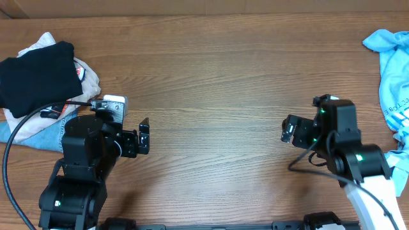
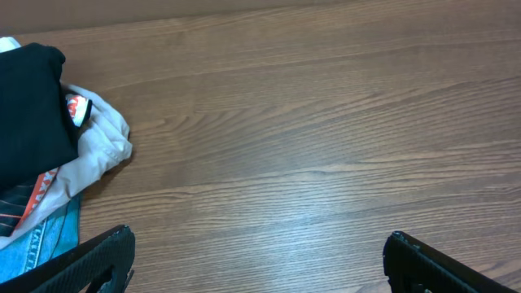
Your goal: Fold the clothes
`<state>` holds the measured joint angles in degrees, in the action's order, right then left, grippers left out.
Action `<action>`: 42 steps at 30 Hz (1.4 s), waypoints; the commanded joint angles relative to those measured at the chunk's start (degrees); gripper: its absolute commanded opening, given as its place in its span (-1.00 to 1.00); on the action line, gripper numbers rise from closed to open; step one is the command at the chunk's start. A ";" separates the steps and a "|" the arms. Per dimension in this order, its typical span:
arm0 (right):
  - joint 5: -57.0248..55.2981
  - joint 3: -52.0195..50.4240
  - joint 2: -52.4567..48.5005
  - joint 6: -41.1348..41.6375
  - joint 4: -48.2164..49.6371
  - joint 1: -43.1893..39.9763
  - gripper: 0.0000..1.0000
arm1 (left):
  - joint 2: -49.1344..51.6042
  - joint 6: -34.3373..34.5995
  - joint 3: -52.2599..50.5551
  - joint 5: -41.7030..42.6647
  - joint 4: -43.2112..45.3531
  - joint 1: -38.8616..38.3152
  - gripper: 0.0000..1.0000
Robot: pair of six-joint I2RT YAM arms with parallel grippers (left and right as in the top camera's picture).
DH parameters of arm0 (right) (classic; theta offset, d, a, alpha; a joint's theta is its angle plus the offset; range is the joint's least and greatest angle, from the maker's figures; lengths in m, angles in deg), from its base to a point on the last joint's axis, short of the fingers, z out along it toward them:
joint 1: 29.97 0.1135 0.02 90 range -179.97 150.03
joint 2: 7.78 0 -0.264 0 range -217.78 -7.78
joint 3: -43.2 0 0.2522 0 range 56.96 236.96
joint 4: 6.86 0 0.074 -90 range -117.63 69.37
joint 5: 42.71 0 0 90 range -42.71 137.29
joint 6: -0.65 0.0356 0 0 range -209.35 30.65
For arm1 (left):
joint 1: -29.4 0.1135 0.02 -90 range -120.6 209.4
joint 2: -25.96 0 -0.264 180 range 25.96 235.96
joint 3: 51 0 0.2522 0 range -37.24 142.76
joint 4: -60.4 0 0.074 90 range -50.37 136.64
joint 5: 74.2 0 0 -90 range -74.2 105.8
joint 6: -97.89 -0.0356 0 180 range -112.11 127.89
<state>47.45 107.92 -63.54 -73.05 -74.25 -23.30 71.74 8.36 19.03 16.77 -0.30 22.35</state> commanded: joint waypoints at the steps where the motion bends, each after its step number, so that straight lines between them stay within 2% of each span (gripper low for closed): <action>1: -0.04 -0.09 7.30 0.02 0.22 -0.33 1.00 | -0.04 1.01 -0.37 -0.76 0.22 -0.33 1.00; 9: -0.13 -0.09 25.14 -0.04 -0.02 -0.33 1.00 | -0.04 1.01 -0.37 -0.76 0.22 -0.33 1.00; 28: -1.75 -3.26 47.21 -7.23 0.07 -0.33 1.00 | -0.04 1.01 -0.37 -0.76 0.22 -0.33 1.00; 36: -1.36 -16.06 55.60 -7.41 11.37 -0.33 1.00 | -0.04 1.01 -0.37 -0.76 0.17 -0.33 1.00; 42: -0.90 -24.76 55.56 -7.43 21.97 -0.33 1.00 | -0.02 1.01 -0.37 -0.76 0.17 -0.33 0.99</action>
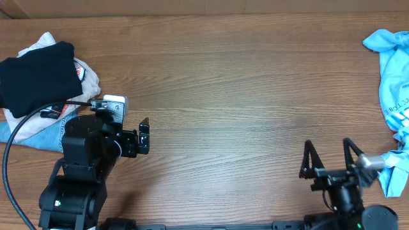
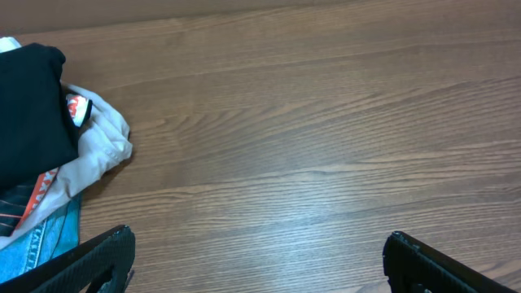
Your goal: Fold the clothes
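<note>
A pile of clothes lies at the table's left edge: a folded black garment (image 1: 35, 76) (image 2: 28, 106) on top of a white one (image 1: 89, 80) (image 2: 102, 142), with light blue cloth (image 1: 32, 137) (image 2: 41, 244) underneath. A crumpled light blue T-shirt (image 1: 395, 76) lies at the right edge. My left gripper (image 1: 144, 135) (image 2: 259, 248) is open over bare wood, just right of the pile, holding nothing. My right gripper (image 1: 329, 153) is open near the front edge, fingers pointing to the far side, left of the blue T-shirt's lower end.
The brown wooden table (image 1: 223, 76) stretches between the two heaps. A black cable (image 1: 13, 137) loops from the left arm across the left pile. The right arm's base sits at the front edge, close to the T-shirt's hem (image 1: 393, 176).
My right arm has drawn back from mid-table on the right to the front edge, and its gripper now points to the far side with fingers spread. The left arm and both heaps have not moved.
</note>
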`<state>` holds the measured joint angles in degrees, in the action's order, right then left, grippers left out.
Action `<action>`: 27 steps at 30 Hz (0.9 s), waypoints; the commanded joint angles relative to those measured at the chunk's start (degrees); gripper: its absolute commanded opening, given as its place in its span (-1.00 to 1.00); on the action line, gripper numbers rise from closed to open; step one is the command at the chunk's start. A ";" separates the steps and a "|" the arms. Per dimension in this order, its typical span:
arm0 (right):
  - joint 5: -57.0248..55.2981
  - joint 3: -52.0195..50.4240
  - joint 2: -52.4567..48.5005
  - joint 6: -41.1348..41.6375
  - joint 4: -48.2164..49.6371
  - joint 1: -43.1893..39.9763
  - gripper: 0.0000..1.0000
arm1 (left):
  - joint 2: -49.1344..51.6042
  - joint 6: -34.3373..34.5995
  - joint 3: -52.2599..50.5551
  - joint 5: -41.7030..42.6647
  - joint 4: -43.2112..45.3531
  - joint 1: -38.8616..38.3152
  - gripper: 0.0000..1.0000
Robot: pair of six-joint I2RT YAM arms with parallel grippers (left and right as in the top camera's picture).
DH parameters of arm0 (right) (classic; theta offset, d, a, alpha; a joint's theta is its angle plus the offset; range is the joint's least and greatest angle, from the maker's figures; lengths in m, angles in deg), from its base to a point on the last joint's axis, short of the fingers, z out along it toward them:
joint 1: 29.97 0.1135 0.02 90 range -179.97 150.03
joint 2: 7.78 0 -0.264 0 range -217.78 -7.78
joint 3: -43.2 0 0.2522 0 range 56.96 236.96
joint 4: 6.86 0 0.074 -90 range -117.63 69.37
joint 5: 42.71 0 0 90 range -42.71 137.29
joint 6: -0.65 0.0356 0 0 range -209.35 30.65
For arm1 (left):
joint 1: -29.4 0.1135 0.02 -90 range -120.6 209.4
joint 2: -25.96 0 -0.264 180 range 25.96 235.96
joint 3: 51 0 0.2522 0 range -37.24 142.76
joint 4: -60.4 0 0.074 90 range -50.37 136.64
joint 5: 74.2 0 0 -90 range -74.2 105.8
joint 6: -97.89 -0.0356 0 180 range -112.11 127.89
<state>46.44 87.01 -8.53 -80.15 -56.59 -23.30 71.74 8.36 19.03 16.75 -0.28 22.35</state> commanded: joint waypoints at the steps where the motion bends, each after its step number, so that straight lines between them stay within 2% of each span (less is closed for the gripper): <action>1: 0.09 -4.92 0.55 -0.52 6.21 -0.33 1.00 | -0.02 1.01 -0.37 -0.74 0.15 -0.33 1.00; 11: 0.11 -17.16 0.55 -3.52 27.63 -0.33 1.00 | -0.02 1.01 -0.37 -0.74 0.15 -0.33 1.00; 18: 0.07 -29.86 0.55 -3.41 43.19 -0.33 1.00 | -0.02 1.01 -0.37 -0.76 0.15 -0.33 1.00; 23: -0.09 -29.59 0.59 -3.23 31.98 -0.33 1.00 | -0.02 1.01 -0.37 -0.76 0.15 -0.33 1.00; 27: 0.96 -29.59 0.59 -3.23 31.15 -0.33 1.00 | -0.02 1.01 -0.37 -0.74 0.15 -0.33 0.99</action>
